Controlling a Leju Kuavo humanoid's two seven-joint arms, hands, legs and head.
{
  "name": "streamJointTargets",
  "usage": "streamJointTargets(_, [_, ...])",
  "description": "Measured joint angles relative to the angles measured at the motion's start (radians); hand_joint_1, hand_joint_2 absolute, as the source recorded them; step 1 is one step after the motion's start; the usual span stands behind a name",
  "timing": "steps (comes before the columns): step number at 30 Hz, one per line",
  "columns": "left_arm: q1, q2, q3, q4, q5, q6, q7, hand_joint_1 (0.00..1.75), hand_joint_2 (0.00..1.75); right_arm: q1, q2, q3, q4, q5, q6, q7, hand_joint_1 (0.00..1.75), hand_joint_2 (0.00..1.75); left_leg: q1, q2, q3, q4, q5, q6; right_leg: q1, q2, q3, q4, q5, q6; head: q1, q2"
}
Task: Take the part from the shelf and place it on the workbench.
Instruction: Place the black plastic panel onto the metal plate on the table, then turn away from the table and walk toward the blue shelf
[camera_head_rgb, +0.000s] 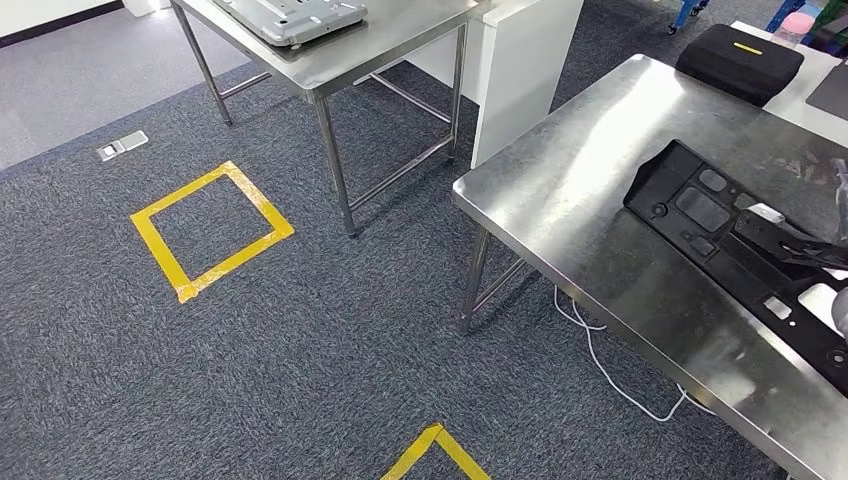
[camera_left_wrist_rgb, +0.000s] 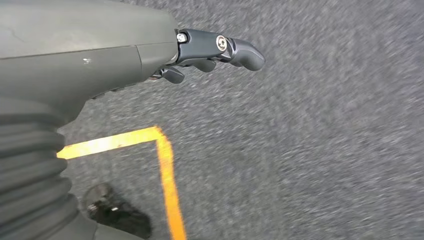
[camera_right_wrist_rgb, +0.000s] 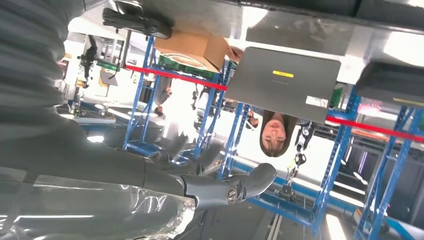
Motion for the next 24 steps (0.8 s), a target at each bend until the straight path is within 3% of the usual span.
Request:
streamJointTargets(5, [0.000,-0.002,-0.004,0.009,-0.013,-0.007,0.022,0.00,0.00,-0.007,-0.004,0.000,0.007,0.008,0.027,0.012,0.00,1.75,0.000,0.000,0.000,0.000,0.001,0.001,0.000,0.000,0.000,0.000,0.001,0.000,0.000,0.000])
streamJointTargets(13, [-0.001,-0.002,-0.005,0.015,-0.019,-0.010,0.035,0.00,0.00,-0.035,-0.018,0.000,0.019,0.020,0.150,0.056,0.00,1.75,0.000,0.000,0.000,0.000,0.001,0.001,0.000,0.000,0.000,0.000,0.001,0.001,0.000,0.000])
streamJointTargets(19, [-0.002,-0.003,-0.006,0.016,-0.028,-0.022,0.043,0.00,0.00,-0.072,-0.031,-0.015,0.032,-0.005,0.408,0.128,0.00,1.75,0.000,0.000,0.000,0.000,0.002,0.002,0.000,0.000,-0.001,0.000,0.001,0.001,0.000,0.000])
streamJointTargets(24, [-0.004,-0.004,-0.006,0.016,-0.037,-0.025,0.055,0.00,0.00,-0.103,-0.056,-0.030,0.037,-0.011,0.526,0.155,0.00,1.75,-0.001,0.000,-0.001,0.000,0.002,0.002,0.000,0.000,-0.001,0.000,0.001,0.001,0.000,0.000])
